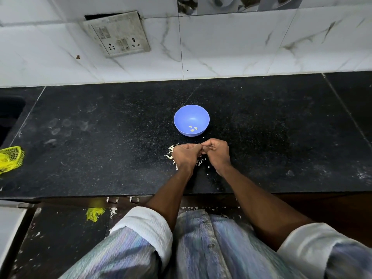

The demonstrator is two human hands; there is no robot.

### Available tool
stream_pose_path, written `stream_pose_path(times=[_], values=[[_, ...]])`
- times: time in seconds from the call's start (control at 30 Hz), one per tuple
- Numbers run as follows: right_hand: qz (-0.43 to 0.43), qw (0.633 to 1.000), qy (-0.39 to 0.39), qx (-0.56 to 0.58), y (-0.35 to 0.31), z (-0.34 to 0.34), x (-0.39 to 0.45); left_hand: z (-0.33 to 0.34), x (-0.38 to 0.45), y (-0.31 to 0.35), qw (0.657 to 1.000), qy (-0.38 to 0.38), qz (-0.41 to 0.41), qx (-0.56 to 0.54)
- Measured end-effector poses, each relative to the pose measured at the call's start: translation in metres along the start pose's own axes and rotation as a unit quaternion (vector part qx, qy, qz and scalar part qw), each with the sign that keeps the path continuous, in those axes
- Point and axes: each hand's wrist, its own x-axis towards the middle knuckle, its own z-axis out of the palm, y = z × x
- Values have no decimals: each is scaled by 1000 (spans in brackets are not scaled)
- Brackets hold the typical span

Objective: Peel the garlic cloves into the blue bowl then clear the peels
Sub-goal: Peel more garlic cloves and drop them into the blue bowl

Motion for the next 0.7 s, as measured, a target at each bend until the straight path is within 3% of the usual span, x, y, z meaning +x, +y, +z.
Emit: stream_pose_path(times=[0.3, 0.53, 0.7], values=[[21, 998, -18, 61, -8, -1, 9, -2, 17, -2, 994, -68, -31, -84], [21, 998, -29, 43, -8, -1, 14, -4, 20, 2, 993, -75, -39, -85], [19, 999, -33, 27, -11, 0, 16, -2, 19, 8, 998, -39, -24, -47]])
